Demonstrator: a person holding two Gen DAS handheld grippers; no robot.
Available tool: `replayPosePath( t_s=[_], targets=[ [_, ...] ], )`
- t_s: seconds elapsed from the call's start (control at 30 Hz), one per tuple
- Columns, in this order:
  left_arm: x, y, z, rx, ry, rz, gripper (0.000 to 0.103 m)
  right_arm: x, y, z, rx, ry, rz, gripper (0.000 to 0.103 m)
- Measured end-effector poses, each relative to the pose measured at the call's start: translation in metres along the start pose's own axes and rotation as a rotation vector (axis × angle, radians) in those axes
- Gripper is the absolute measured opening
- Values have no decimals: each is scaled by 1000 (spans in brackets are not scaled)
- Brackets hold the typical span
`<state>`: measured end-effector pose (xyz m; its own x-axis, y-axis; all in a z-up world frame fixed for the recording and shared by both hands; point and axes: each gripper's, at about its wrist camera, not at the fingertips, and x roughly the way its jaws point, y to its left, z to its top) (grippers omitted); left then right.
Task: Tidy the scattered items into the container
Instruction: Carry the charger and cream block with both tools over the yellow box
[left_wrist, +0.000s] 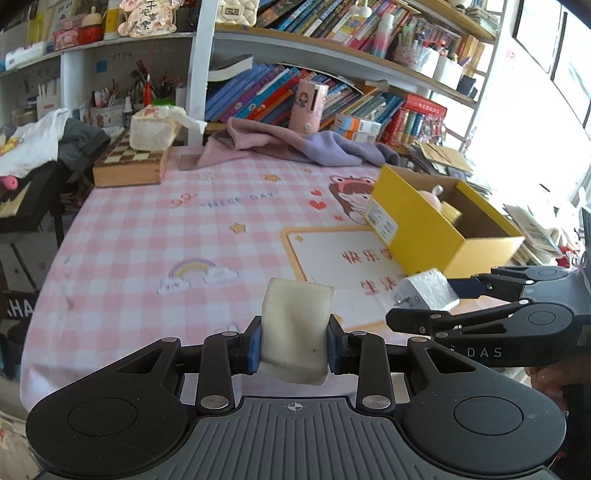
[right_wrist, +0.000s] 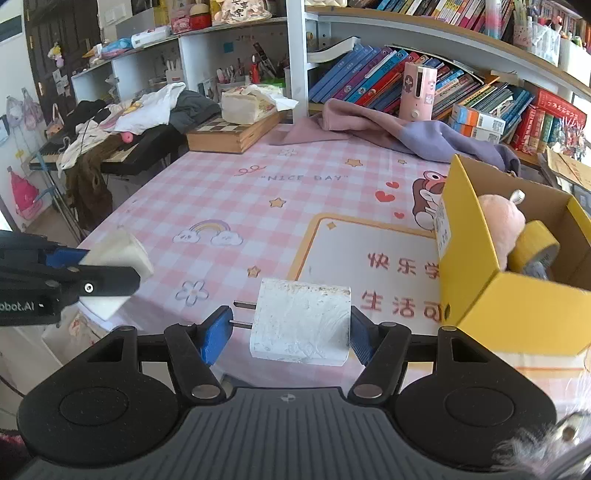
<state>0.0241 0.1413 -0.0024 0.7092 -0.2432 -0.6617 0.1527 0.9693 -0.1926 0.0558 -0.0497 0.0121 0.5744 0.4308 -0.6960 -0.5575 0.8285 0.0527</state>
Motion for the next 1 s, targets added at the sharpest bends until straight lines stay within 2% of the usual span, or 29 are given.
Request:
replayPosePath(
  t_s=[0.17,0.4,0.73,1.0],
  targets=[
    [-6,-9,-15,-3,12,-28,31,-17,3,-15,12,-1,-17,63],
    [-8,-24,-21,30,19,-85,30,-33,0,-31,53,13,-60,63],
    [11,-61,-22,122,69,-236,30,-62,-25,-61,170,46,-184,63],
    [29,-88,-18,189,103,-330,30,-76,-46,-79,254,68,-260,63]
  ],
)
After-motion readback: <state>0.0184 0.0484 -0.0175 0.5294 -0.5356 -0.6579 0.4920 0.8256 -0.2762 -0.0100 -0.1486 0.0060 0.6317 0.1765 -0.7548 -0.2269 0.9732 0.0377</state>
